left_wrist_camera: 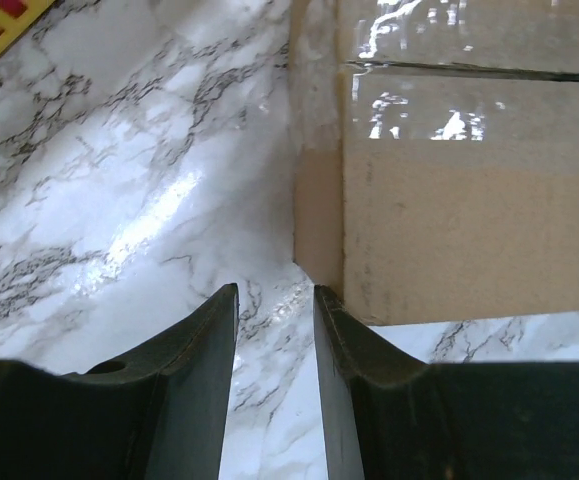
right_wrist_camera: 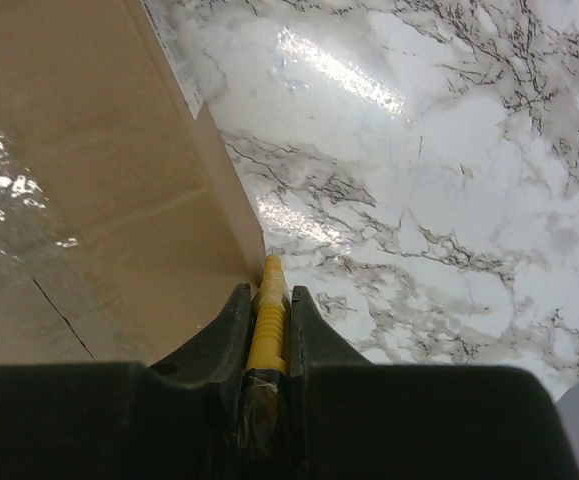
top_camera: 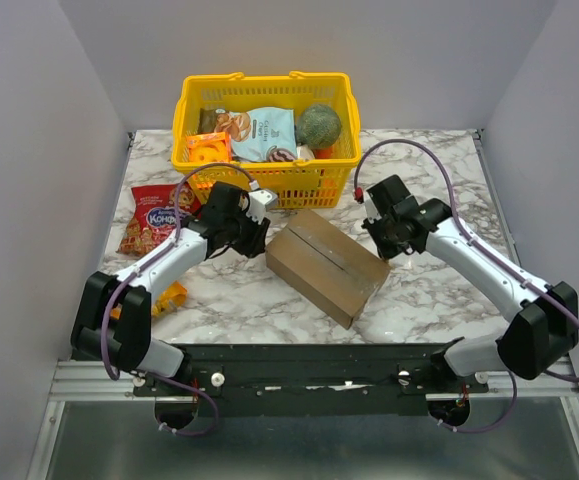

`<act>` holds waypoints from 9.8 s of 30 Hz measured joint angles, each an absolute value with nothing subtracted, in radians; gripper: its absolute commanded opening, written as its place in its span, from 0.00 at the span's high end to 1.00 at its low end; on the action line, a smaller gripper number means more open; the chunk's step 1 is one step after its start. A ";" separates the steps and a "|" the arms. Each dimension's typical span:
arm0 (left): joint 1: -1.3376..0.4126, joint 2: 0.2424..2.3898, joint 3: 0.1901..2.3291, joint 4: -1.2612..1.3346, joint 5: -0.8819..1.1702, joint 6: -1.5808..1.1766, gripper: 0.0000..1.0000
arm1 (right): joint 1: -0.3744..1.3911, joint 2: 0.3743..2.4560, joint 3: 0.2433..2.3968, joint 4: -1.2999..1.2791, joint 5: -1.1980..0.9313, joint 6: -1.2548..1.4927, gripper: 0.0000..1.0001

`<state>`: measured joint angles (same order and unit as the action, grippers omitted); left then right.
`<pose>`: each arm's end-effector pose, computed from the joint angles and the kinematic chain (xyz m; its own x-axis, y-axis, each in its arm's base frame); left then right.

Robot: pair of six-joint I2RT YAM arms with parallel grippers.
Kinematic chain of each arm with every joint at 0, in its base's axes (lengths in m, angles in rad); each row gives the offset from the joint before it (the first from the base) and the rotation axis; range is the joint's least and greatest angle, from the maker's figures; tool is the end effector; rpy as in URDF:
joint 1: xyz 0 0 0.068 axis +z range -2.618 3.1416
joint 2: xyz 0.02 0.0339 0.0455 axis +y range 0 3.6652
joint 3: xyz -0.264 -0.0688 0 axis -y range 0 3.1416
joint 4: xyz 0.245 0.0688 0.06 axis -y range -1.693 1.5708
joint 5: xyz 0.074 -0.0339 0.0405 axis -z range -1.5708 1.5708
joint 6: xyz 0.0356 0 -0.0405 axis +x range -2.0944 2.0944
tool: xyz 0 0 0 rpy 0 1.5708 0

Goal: Unpack the express box

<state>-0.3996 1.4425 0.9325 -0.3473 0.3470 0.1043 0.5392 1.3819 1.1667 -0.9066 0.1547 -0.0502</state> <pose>0.2714 -0.1277 0.2268 -0.6333 0.3737 -0.6777 0.6403 0.7449 -0.1876 0.2345 0.1339 0.2807 -0.7495 -0.5062 -0.4265 -0.4882 0.8579 -0.1604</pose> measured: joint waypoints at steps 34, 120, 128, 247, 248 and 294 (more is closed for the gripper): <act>-0.400 1.433 0.954 -0.358 0.245 0.194 0.55 | 0.494 1.179 1.011 -0.919 0.178 -0.150 1.00; -1.047 1.139 0.694 -0.052 0.042 0.656 0.41 | -0.046 1.090 1.032 -0.731 -0.379 -0.018 1.00; -1.018 1.212 1.017 -0.268 0.042 0.595 0.39 | -0.044 1.023 0.936 -0.756 -0.595 -0.134 1.00; -0.884 1.277 0.857 -0.293 0.123 0.538 0.44 | -0.033 1.720 0.457 0.972 -1.152 1.214 1.00; -0.886 1.277 0.856 -0.292 0.120 0.533 0.45 | -0.031 1.705 0.457 0.942 -1.147 1.206 1.00; -0.919 1.346 0.856 -0.159 0.055 0.403 0.47 | 0.044 1.421 0.538 0.217 -1.069 0.853 1.00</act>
<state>-0.9188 1.3460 0.8558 -0.1585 0.0551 0.4026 0.0444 1.4212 0.5377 0.2173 -1.0695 0.8532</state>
